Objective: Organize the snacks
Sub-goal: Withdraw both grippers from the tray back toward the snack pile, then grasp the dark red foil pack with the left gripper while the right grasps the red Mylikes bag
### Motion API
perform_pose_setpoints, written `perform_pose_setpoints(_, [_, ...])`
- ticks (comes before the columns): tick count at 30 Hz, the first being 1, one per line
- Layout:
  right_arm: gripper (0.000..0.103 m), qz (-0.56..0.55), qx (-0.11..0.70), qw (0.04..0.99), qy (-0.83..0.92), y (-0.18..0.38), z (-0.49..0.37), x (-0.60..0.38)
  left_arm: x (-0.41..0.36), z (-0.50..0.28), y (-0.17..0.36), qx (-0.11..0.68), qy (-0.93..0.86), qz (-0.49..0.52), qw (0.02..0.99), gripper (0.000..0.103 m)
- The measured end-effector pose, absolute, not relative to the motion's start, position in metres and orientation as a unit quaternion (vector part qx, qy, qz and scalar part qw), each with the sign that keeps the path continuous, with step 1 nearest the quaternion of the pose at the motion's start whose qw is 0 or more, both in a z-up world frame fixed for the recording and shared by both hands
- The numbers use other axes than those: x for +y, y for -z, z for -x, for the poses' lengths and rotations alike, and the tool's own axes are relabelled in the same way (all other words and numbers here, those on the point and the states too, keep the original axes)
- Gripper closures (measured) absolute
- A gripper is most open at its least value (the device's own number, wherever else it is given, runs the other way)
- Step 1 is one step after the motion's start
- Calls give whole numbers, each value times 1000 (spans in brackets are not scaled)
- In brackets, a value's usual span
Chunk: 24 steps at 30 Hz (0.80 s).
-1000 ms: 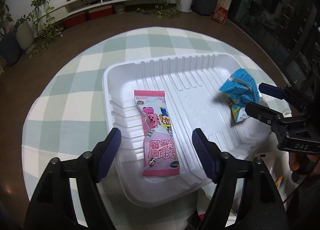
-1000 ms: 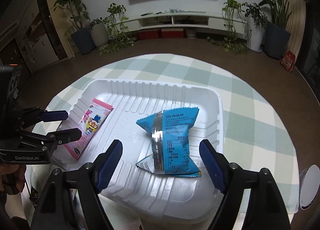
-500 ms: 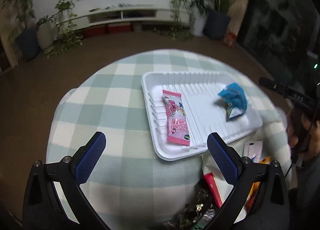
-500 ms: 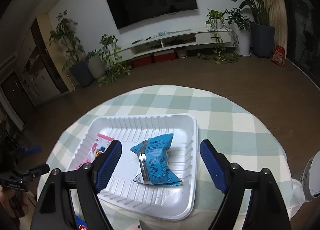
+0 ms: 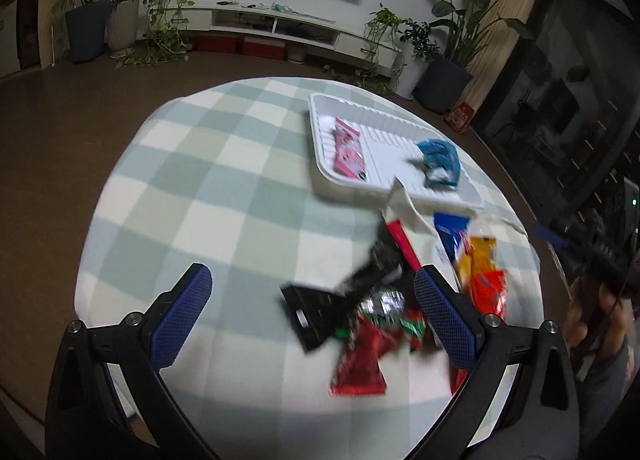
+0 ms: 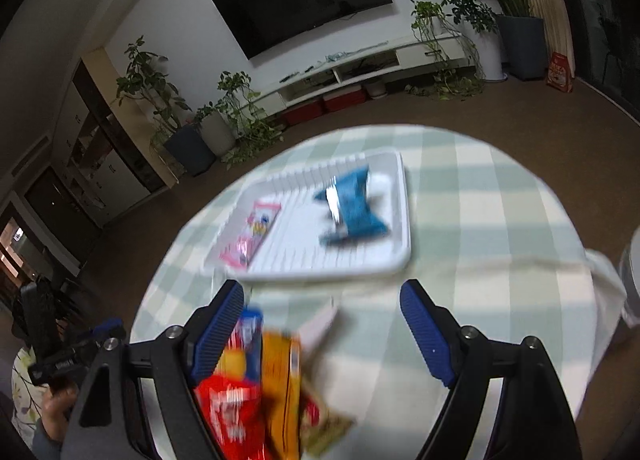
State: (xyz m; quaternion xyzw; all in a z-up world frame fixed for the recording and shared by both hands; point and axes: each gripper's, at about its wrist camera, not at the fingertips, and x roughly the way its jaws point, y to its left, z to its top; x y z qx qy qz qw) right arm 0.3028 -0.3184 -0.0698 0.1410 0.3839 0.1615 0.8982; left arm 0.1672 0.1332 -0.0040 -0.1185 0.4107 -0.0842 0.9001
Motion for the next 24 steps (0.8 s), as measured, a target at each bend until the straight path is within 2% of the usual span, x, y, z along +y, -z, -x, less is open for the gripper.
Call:
perform_pose_setpoints(3, [20,-112,403,896,-150,87,-267,-302,113,-140,10,405,82,95,906,0])
perform_pose_setpoints(7, [20,-85,387,905,-153,87,-232,-284,76,-115,25,409,79,12,909,0])
perform_pose_setpoints(16, [20,-42,400,902,-159,103,-204,-252,72,-117,37,406,94,25,909,1])
perform_pose_setpoints(21, [21,-10,382,910,-163,95,-201,-233,68,-131,45,420,123,18,899,1])
perform_pose_setpoints(24, [24,-14,386,906,-171,94,-208,-227,63,-140,51,430,129,7,893,13])
